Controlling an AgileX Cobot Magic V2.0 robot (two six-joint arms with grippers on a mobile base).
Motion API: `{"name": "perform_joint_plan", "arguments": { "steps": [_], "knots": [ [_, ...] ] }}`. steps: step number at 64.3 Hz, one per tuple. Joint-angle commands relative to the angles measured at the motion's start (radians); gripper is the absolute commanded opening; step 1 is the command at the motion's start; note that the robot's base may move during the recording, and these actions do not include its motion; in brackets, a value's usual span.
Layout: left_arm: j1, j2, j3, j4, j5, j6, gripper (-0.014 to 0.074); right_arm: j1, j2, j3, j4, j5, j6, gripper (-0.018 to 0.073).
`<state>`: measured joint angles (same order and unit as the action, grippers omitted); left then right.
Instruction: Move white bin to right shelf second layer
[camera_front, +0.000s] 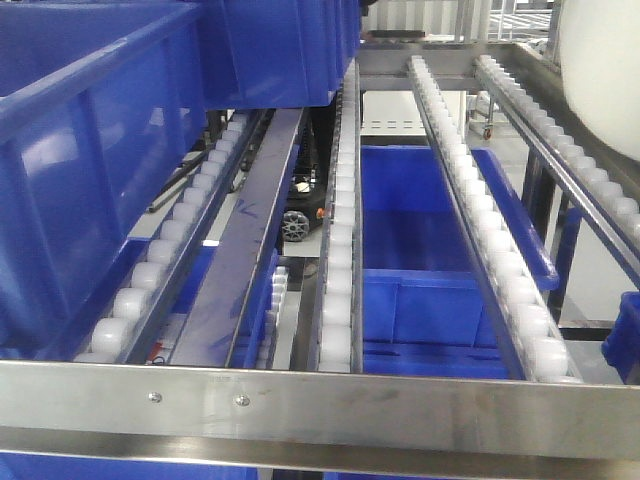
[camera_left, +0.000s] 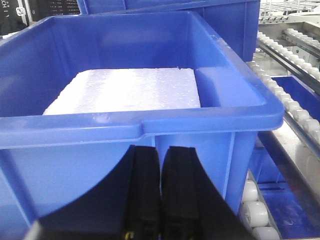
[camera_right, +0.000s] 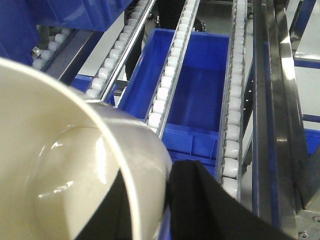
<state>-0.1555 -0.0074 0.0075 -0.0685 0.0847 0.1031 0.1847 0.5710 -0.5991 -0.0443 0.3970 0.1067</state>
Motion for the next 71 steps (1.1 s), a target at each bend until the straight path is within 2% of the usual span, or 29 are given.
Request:
{"name": "perform_joint_plan", "arguments": {
  "steps": [1, 48, 71],
  "knots": [
    [-0.007, -0.014, 0.037, -0.005, -0.085, -0.004, 0.0085, -0.005, 0.004, -0.033, 0.001, -0.104, 0.0, 0.0056],
    [-0.007, -0.014, 0.037, -0.005, -0.085, -0.004, 0.0085, -0.005, 0.02, -0.035, 0.001, -0.125, 0.0, 0.0056],
    [-0.007, -0.014, 0.037, -0.005, -0.085, -0.004, 0.0085, 0.002, 0.343, -0.18, 0.001, -0.133, 0.0, 0.0056]
  ]
}}
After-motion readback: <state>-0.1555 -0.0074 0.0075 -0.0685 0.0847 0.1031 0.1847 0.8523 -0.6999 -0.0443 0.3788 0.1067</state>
